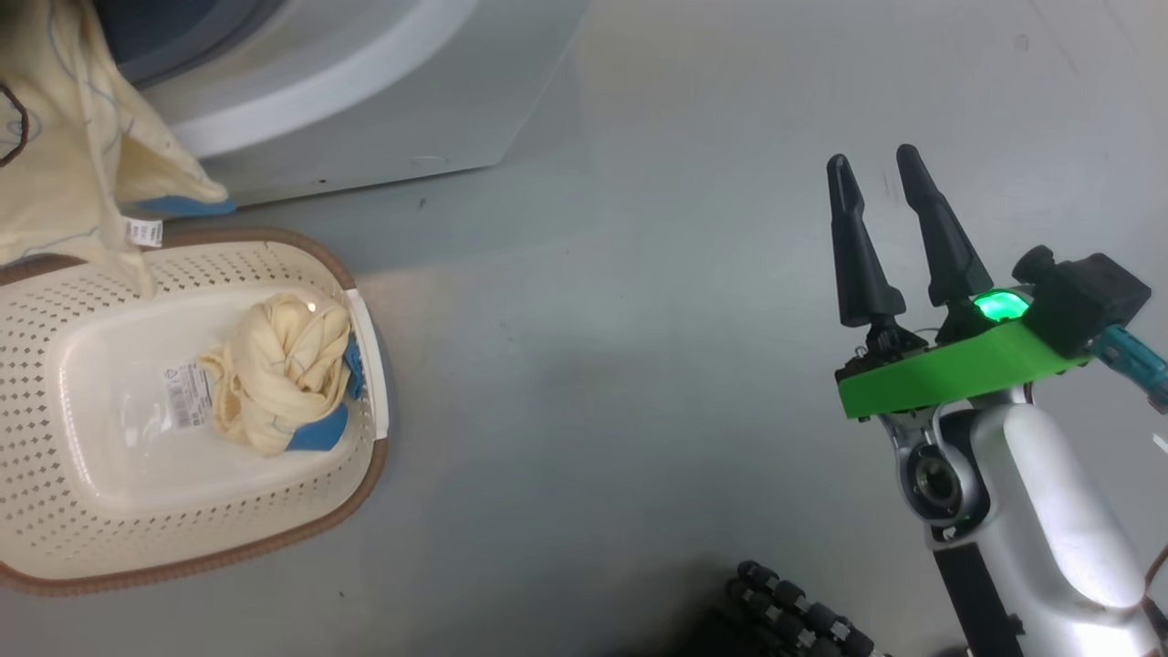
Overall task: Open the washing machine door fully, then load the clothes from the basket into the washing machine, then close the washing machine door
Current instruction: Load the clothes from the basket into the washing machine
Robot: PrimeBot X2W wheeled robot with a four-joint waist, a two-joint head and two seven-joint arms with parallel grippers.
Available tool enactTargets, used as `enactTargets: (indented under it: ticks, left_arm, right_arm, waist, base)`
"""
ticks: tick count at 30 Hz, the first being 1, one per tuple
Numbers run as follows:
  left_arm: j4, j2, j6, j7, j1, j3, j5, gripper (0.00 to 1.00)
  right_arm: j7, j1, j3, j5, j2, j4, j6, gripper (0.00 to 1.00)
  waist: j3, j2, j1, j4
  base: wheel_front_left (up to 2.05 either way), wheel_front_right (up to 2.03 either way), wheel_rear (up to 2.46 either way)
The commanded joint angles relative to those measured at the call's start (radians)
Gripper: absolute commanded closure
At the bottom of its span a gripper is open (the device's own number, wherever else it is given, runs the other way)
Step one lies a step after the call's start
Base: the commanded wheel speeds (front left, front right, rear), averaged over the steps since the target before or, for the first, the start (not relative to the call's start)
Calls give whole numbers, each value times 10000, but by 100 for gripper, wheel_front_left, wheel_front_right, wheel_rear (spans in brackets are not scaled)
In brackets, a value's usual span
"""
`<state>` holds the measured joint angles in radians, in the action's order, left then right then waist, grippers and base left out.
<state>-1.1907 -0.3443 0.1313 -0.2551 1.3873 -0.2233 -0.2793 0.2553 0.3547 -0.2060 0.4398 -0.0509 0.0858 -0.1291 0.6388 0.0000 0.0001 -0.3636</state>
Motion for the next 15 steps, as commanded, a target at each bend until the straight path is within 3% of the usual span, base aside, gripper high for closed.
enactTargets:
  ticks: [1,15]
  left_arm:
    - [396,-291,-10,-61,289,77,-134,0]
    - [2629,80,-52,-65,-1316,807,-246,0]
  right_arm:
    - [65,-100,-70,-6,6,-251,-16,0]
    - [65,-63,121,-94,6,-231,-16,0]
  waist:
    - [-28,0,-1,23]
    - [-510,0,-1,286]
  base:
    - [0,0,0]
    - [0,0,0]
